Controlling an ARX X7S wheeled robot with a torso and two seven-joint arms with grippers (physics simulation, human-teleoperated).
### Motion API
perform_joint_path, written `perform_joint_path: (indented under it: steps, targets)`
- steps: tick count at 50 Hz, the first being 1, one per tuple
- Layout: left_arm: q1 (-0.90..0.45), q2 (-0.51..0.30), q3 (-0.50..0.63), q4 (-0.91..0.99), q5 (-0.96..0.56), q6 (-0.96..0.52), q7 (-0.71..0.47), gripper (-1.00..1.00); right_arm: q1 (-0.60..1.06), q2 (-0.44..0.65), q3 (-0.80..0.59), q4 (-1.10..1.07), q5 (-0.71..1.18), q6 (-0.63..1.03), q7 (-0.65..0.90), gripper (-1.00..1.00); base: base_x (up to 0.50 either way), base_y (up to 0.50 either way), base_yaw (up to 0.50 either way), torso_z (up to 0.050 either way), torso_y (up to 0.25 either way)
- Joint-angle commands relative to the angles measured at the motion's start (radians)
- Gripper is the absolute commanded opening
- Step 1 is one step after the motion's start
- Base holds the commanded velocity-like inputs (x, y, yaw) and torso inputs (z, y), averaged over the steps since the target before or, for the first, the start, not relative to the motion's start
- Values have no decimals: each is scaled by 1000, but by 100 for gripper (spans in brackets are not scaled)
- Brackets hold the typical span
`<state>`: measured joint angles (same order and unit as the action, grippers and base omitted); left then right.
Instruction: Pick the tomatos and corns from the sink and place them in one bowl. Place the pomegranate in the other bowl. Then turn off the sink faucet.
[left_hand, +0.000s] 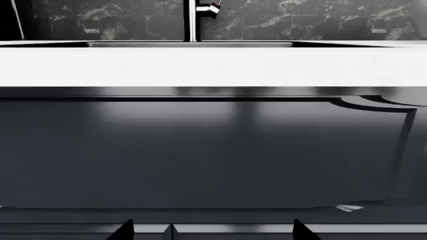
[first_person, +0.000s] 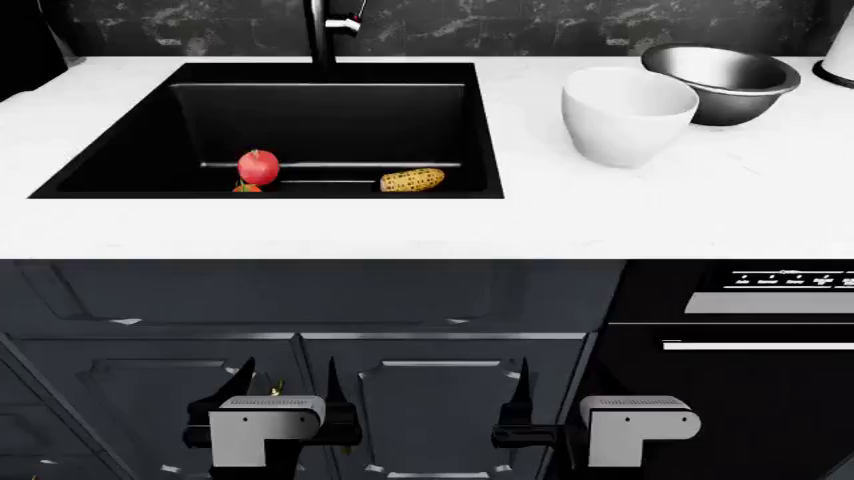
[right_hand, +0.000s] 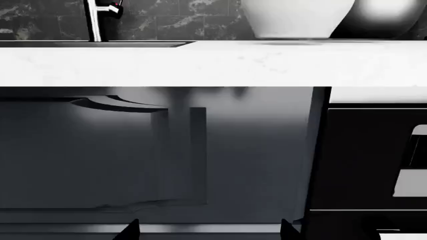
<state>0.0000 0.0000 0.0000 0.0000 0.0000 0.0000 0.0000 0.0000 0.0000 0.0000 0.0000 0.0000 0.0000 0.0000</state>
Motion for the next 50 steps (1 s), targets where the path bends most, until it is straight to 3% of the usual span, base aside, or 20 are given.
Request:
perform_joint_path:
  steps: [1,13,21,28,35,50]
  targets:
    - [2,-18,22,1,-7,11,-16,100,2,15,-22,3,9,3,24,100,0,0,0,0,0]
    - [41,-63,57,77,-68,83,-13,100,-1,53,-76,-26,7,29,74,100,0,0,0,24,0]
    - [-57,-106,51,336,-77,-161,-37,100,62,106,-76,-512,19,453,57,100,0,0,0,50,0]
    - [-274,-134,26,459,-87,-343,-65,100,284,143,-92,-665,-18,721,75,100,0,0,0,50,0]
    - [-269,-160,12,443,-77,-320,-75,100,239,150,-39,-759,7,715,80,100,7,393,0,50,0]
    - [-255,-190,15,495,-76,-339,-82,100,244,176,-115,-832,-13,745,85,100,105,500,0,50,0]
